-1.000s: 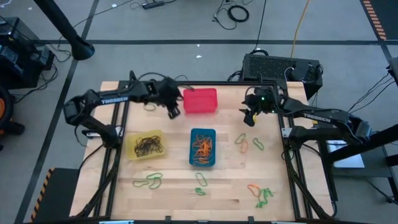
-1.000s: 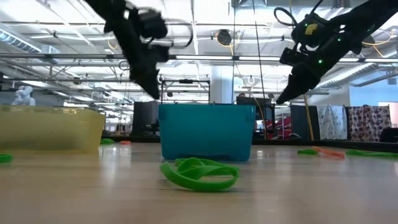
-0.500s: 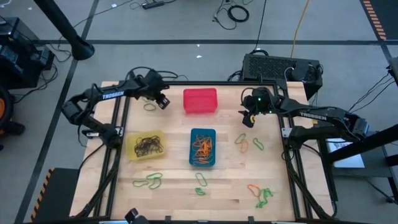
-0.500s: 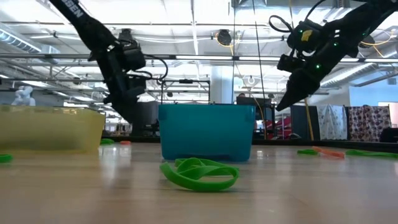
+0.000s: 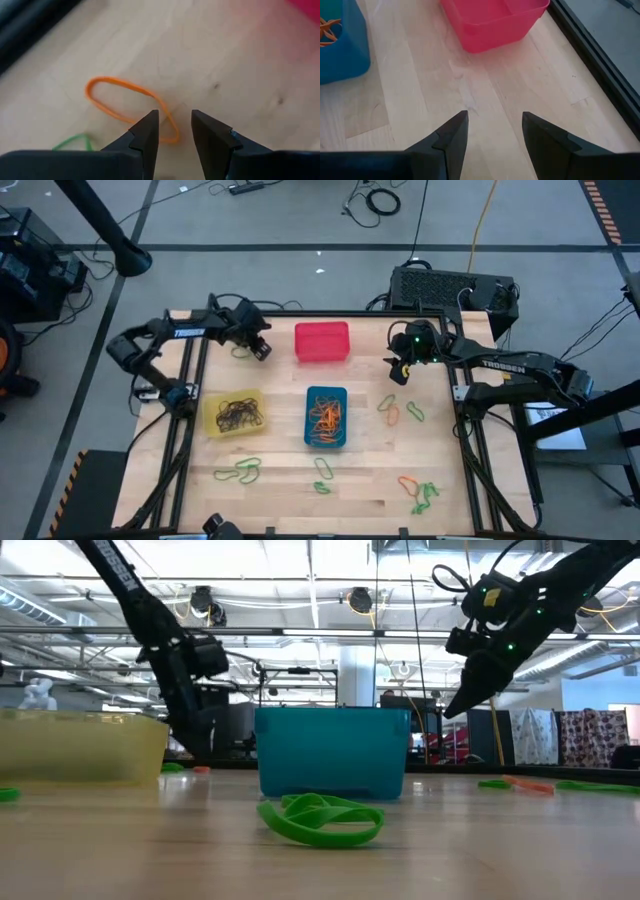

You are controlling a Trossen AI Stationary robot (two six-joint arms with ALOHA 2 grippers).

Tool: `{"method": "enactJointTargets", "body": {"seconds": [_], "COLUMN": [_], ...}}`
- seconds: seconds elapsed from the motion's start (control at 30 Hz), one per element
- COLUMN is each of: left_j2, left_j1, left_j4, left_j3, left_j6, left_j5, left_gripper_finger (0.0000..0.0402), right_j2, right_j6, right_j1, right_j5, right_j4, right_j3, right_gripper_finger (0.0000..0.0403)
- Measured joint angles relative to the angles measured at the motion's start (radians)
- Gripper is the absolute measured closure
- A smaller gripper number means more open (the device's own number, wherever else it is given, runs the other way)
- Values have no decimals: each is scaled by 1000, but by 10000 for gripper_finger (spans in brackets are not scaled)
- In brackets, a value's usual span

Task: Sort rubber bands into baskets
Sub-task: Put the orange rubber band into the blue bin

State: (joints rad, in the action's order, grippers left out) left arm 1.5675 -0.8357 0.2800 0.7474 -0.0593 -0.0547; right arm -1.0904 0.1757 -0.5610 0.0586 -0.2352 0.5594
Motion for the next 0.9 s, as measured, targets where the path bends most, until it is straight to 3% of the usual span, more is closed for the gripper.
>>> {"method": "enactJointTargets", "body": {"seconds": [0.33, 0.43, 0.57, 0.7, 0.8, 0.9], "left_j2": [87, 77, 62, 36, -14, -73], "left_j1": [-3, -3, -3, -3, 12, 50], "left_j4": [-50, -47, -47, -51, -86, -136], "left_j3": [-6, -7, -8, -13, -13, -12], "left_j6": [0, 0, 1, 27, 49, 81], "left_j5": [-1, 0, 0, -2, -79, -237], "left_gripper_finger": [283, 311, 381, 393, 397, 398], "right_j2": [0, 0, 0, 0, 0, 0], "right_j6": [-11, -11, -22, -54, -63, -65], "right_j1": [0, 0, 0, 1, 6, 15], "right_j5": [0, 0, 0, 1, 32, 77], "right_j4": [0, 0, 0, -11, -33, -31], "right_j3": [0, 0, 0, 0, 0, 0], "right_gripper_finger": [222, 222, 222, 222, 222, 222]}}
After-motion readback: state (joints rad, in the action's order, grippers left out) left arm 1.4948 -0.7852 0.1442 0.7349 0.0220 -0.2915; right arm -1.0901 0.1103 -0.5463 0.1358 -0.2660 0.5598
